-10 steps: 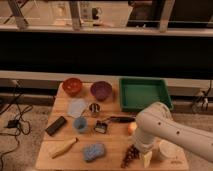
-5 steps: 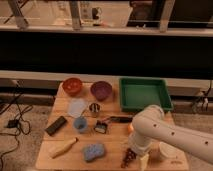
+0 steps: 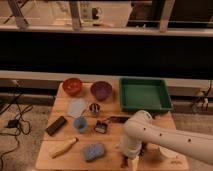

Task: Place grapes in purple bowl

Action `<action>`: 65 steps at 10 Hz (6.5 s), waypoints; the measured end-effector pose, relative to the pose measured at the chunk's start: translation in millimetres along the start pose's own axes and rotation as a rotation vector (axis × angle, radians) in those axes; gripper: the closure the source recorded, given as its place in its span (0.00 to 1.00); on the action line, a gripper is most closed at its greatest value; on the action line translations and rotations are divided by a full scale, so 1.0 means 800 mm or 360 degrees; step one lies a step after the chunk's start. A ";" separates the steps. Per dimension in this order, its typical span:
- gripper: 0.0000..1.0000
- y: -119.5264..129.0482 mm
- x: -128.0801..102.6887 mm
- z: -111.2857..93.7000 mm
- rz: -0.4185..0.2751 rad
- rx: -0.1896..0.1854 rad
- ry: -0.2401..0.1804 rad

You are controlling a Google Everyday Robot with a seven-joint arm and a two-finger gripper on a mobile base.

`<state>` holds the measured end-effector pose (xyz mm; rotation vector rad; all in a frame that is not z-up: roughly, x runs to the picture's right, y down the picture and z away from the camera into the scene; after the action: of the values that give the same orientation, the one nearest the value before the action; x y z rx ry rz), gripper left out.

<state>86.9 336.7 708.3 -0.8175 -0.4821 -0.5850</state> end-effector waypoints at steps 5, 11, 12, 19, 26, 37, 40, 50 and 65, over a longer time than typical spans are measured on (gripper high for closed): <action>0.20 -0.071 0.049 0.021 -0.0129 0.0090 0.0007; 0.32 -0.065 0.073 0.033 -0.0111 0.0061 0.0029; 0.42 -0.065 0.073 0.031 -0.0111 0.0062 0.0029; 0.75 -0.064 0.074 0.014 -0.0113 0.0062 0.0031; 0.91 -0.065 0.084 0.019 -0.0117 0.0069 0.0002; 0.91 -0.057 0.087 0.015 -0.0100 0.0054 0.0004; 0.91 -0.056 0.085 0.013 -0.0107 0.0061 0.0012; 0.91 -0.079 0.021 -0.067 -0.0260 0.0301 0.0096; 0.91 -0.125 -0.006 -0.143 -0.0323 0.0559 0.0177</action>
<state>38.5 194.0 690.5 -0.4018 -0.5509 -0.7049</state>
